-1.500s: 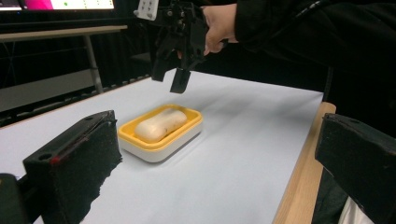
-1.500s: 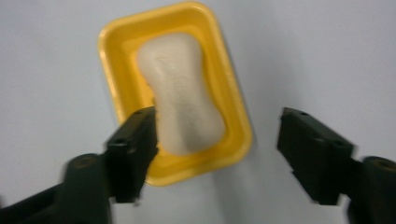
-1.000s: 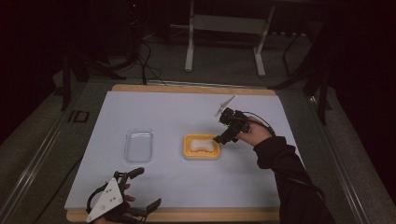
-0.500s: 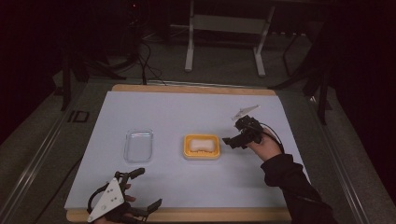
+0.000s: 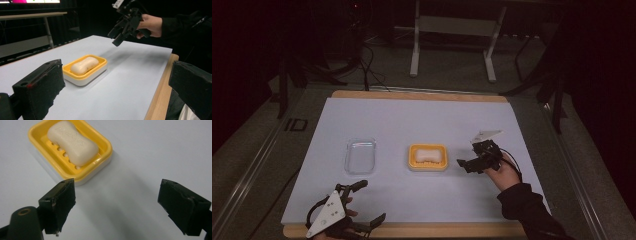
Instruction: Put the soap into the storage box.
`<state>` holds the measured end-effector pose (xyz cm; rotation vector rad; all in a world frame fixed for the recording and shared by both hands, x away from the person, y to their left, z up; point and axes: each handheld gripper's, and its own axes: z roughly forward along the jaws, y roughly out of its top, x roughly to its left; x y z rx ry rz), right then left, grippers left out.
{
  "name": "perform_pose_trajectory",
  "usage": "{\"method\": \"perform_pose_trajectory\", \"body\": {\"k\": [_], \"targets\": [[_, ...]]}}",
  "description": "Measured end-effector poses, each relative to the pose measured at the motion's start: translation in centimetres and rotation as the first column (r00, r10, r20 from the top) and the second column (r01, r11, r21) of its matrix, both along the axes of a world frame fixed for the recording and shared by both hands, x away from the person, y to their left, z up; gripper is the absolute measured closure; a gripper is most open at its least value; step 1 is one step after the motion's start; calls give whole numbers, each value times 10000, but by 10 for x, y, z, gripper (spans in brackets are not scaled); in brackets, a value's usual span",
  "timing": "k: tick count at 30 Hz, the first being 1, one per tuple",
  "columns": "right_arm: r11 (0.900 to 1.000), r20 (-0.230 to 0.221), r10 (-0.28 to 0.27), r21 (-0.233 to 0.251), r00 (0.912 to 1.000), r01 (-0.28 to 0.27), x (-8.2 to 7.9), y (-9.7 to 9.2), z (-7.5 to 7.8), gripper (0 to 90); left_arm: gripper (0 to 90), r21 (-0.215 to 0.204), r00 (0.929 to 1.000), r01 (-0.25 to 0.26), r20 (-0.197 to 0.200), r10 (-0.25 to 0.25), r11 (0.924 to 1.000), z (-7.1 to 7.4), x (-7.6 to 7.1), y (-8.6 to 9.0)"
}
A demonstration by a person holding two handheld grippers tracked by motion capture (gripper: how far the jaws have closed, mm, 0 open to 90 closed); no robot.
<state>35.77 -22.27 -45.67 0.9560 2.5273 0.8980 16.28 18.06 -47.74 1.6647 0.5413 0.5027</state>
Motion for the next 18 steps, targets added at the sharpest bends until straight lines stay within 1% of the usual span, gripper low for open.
{"method": "perform_pose_trajectory", "body": {"k": [1, 2, 5, 6, 8, 10, 12, 13, 14, 18], "targets": [[9999, 96, -104, 137, 9999, 102, -3, -2, -1, 143, 2, 8, 10000, 1, 1, -1, 10000, 0, 0, 0], [9995, 82, -174, 249, 9998, 172, -6, -4, -2, 143, 2, 8, 10000, -1, 5, 1, 10000, 0, 0, 0], [9990, 135, -275, 369, 9995, 270, -12, -9, -2, 143, 2, 21, 10000, 2, 1, -2, 10000, 0, 0, 0], [9980, 148, -386, 514, 9991, 378, -15, -12, -3, 143, 2, 22, 10000, 2, 1, -2, 10000, 0, 0, 0], [9968, 119, -471, 657, 9988, 462, -18, -15, -3, 143, 2, 45, 10000, -7, 3, 7, 10000, 0, 0, -1], [9956, 217, -596, 730, 9980, 579, -22, -19, -3, 143, 2, 51, 10000, -11, 4, 10, 10000, 0, 0, -1], [9948, 182, -684, 771, 9975, 668, -25, -22, -3, 143, 2, 65, 10000, 2, -5, -2, 10000, 0, 0, -1], [9942, 335, -770, 783, 9965, 742, -27, -24, -4, 143, 2, 74, 10000, -1, -5, 1, 10000, 0, 0, -1], [9936, 331, -832, 799, 9960, 803, -29, -25, -5, 143, 2, 80, 10000, 7, -2, -7, 10000, 0, 0, -1], [9934, 368, -919, 720, 9951, 891, -35, -29, -9, 143, 2, 122, 10000, 30, -19, -30, 9999, 0, -1, -1]]}}
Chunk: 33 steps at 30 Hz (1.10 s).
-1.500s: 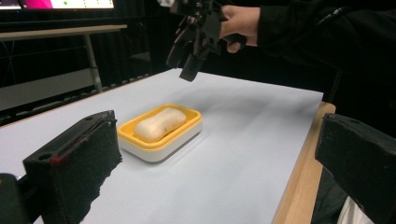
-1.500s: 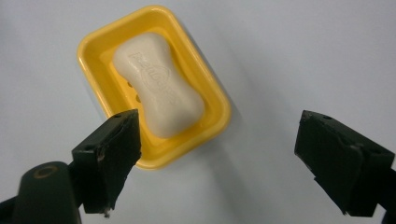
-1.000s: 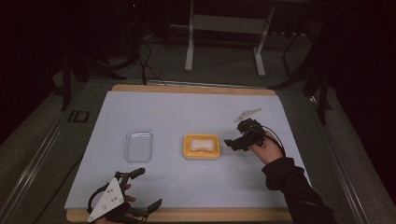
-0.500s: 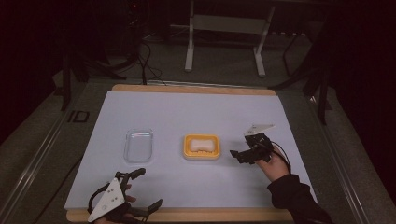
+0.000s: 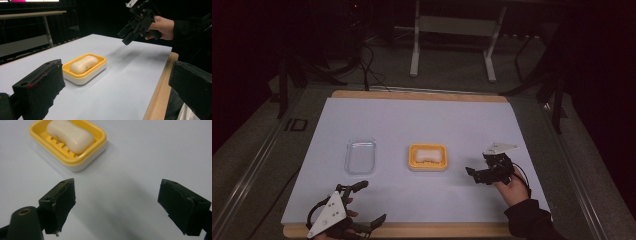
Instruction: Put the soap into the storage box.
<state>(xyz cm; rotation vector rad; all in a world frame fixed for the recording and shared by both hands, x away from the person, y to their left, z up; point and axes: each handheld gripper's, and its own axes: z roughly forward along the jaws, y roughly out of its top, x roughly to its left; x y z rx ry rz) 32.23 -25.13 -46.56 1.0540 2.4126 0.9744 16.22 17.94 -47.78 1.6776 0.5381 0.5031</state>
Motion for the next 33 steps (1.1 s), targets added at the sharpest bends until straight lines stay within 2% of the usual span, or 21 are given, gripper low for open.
{"method": "perform_pose_trajectory", "body": {"k": [4, 12, 16, 33], "targets": [[9999, 145, -17, -164, 9999, 20, -6, -2, -3, 143, 2, 6, 10000, -5, 2, 5, 10000, 0, 0, 0], [9993, 390, -366, 33, 9986, 365, -18, -5, -12, 144, 2, 25, 10000, -30, 41, 30, 10000, 1, -1, 0], [9990, 542, -428, -86, 9976, 433, -23, -7, -15, 144, 2, 34, 10000, -40, 23, 40, 10000, 1, -2, 0], [9990, 414, -451, 101, 9981, 447, -24, -9, -17, 143, 2, 136, 9999, -17, -120, 18, 9999, 1, 0, -1]]}}
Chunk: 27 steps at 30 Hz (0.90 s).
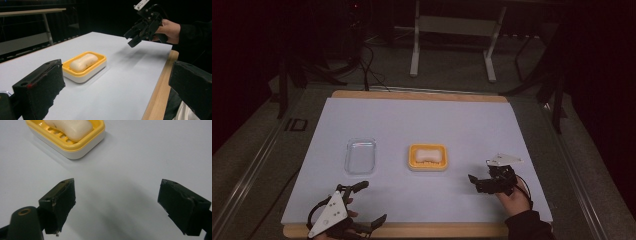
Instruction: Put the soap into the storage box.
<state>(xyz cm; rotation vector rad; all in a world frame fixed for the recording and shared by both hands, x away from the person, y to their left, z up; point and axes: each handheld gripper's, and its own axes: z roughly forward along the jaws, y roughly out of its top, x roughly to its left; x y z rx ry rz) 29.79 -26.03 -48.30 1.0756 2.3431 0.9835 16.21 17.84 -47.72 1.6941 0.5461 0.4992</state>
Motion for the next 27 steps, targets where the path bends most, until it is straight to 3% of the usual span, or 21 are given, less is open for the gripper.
{"method": "perform_pose_trajectory", "body": {"k": [27], "targets": [[9998, -146, 148, 147, 9998, -146, 2, 1, -3, 144, 2, 93, 9999, -28, -136, 30, 10000, -1, 1, 0]]}}
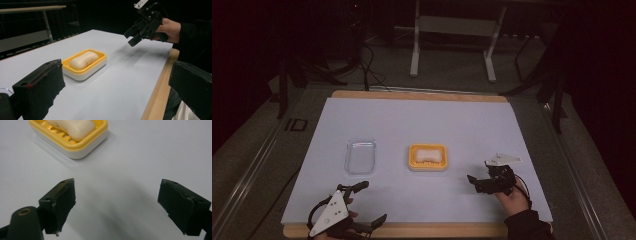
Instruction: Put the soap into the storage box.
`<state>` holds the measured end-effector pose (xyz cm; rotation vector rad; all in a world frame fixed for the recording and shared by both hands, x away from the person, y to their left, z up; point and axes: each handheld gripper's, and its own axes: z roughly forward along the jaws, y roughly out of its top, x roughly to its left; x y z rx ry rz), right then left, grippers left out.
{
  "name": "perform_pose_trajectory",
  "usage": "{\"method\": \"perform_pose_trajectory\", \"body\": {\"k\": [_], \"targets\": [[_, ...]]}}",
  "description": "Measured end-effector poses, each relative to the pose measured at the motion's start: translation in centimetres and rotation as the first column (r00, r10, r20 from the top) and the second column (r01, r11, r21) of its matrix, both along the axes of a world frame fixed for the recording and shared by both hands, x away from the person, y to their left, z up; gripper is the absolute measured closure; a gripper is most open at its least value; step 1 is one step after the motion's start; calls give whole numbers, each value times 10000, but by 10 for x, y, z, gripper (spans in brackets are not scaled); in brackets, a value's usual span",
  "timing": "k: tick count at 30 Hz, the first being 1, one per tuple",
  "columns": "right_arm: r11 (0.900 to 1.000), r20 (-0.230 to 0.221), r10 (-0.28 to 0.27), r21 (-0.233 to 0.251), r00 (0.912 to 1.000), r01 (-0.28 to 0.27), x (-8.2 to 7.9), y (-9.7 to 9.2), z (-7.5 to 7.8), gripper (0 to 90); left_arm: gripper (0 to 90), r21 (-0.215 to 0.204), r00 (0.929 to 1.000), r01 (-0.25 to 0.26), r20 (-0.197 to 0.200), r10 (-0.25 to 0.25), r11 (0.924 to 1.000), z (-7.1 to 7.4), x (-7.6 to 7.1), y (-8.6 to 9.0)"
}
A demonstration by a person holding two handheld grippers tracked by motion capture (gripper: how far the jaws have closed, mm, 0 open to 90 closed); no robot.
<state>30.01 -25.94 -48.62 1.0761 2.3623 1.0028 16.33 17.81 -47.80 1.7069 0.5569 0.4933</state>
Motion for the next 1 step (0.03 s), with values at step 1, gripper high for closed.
{"method": "perform_pose_trajectory", "body": {"k": [1], "targets": [[10000, -10, 9, 8, 10000, -9, 0, 0, 0, 144, 2, 10, 10000, -1, -6, 1, 10000, 0, 0, 0]]}}
